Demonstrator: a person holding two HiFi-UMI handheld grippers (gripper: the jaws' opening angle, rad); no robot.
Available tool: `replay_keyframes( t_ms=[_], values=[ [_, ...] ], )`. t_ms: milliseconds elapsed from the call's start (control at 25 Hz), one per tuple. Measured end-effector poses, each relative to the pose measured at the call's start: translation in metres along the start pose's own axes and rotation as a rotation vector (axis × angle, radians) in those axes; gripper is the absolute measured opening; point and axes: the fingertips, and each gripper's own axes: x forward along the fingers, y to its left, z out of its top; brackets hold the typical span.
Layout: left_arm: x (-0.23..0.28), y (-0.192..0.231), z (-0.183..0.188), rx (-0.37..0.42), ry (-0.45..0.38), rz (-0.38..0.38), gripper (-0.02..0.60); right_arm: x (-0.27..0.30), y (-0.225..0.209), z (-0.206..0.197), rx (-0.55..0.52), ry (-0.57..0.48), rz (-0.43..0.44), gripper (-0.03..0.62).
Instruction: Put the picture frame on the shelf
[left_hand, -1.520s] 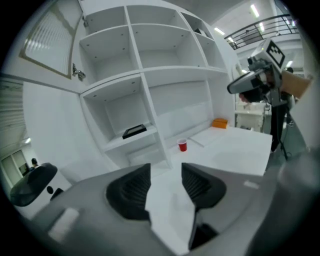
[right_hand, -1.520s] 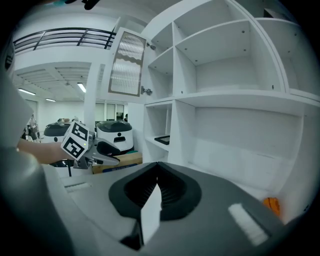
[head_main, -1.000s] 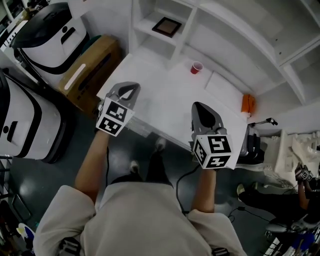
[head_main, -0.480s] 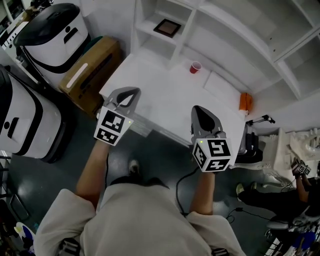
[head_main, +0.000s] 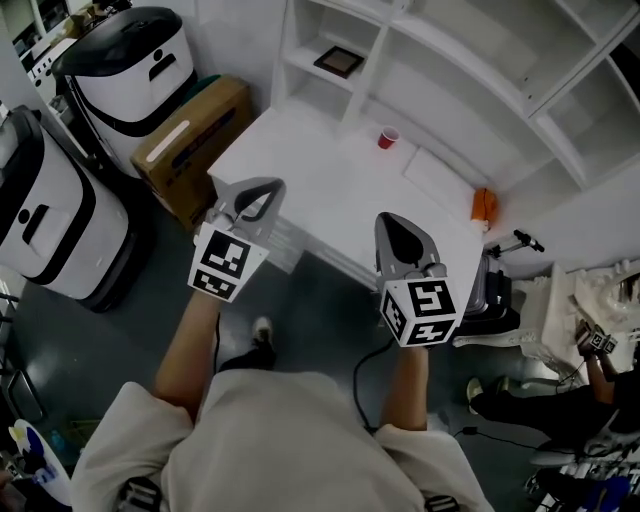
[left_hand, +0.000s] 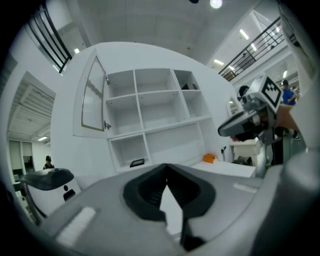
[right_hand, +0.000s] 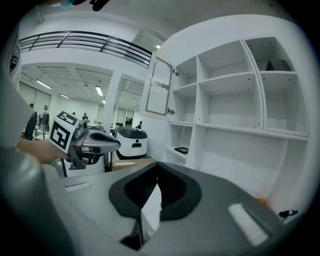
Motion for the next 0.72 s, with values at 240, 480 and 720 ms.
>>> replay_keyframes(
  t_ms=[240, 480, 720],
  values=[
    [-0.047, -0.041, 0.02, 0.003, -0.019, 0.019, 0.003, -0.059, 0.017, 0.0, -0.008, -0.024, 0.002, 0.006],
    [-0.09, -0.077, 0.042, 0.022, -0.044, 0.037, 0.003, -0.108, 0.035, 0.004, -0.023, -0.054, 0.004, 0.006],
    [-0.127, -0.105, 0.056, 0.035, -0.065, 0.067, 0.003, -0.148, 0.052, 0.007, -0.045, -0.086, 0.009, 0.006]
  ],
)
